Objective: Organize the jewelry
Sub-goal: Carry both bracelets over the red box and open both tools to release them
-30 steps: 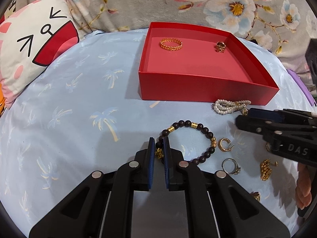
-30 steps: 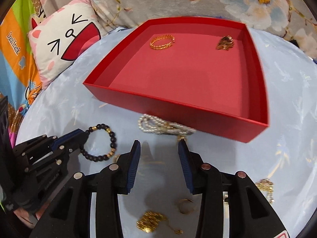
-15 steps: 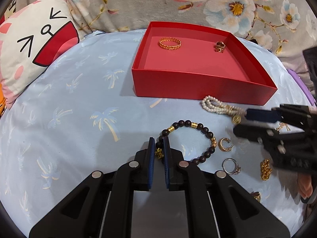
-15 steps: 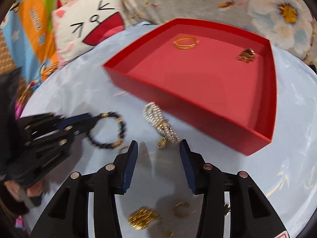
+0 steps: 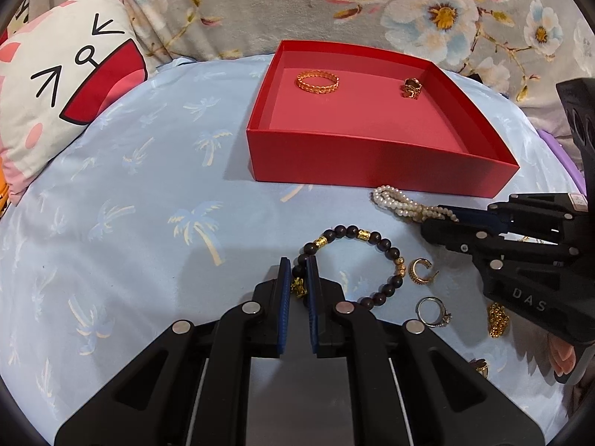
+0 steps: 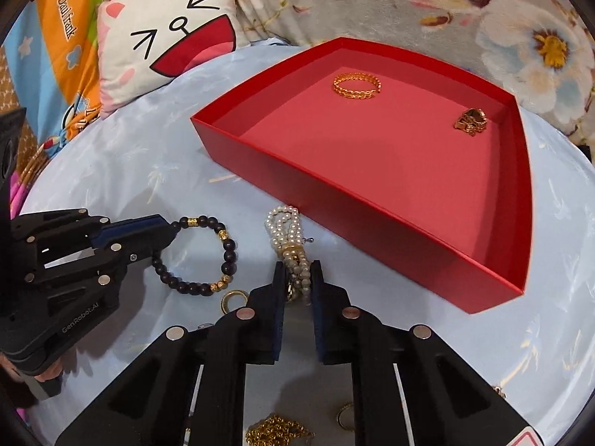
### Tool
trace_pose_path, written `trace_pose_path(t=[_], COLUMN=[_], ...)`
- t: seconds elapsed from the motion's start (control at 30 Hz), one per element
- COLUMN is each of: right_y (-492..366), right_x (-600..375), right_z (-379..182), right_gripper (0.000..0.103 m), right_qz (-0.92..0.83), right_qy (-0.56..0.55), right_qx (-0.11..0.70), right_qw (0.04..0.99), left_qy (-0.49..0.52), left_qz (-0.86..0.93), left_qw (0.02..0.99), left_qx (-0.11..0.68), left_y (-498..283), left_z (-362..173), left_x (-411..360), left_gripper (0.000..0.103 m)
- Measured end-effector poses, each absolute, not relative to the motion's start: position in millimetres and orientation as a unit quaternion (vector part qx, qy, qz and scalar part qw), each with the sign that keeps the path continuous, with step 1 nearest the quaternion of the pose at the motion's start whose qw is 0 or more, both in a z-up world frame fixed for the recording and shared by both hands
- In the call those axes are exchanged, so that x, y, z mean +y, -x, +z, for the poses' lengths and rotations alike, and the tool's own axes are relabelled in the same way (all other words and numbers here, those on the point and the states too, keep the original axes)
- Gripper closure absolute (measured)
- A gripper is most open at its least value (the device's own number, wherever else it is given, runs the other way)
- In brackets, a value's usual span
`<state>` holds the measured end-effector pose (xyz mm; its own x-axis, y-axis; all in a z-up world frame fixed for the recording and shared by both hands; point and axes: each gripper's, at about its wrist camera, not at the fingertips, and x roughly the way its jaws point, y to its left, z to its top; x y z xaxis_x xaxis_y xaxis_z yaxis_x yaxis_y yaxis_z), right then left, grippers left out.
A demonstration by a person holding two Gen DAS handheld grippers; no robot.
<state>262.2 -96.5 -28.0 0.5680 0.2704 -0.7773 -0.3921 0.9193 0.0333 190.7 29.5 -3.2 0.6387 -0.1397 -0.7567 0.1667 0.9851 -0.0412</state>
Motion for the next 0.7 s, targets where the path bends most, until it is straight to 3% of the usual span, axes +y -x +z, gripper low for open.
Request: trace_pose_path(t=[0.4, 0.7], right_y=[-229, -306], right_x=[-145, -189], right_z=[45, 58], right_gripper=[0.092, 0.092], right_qz=[0.162, 0.068], right_qy=[0.020, -0.029], right_qx=[0.352, 0.363], right_qw=[0.922, 0.929], left_qy=[-0.013, -0.020], left_qz=[-0.150, -0.152], left_qw=[0.920, 0.944], left_qx=[0.361, 0.292], left_y=[-172, -231], left_z=[62, 137], left_x=[21, -5], left_gripper=[0.096, 0.096])
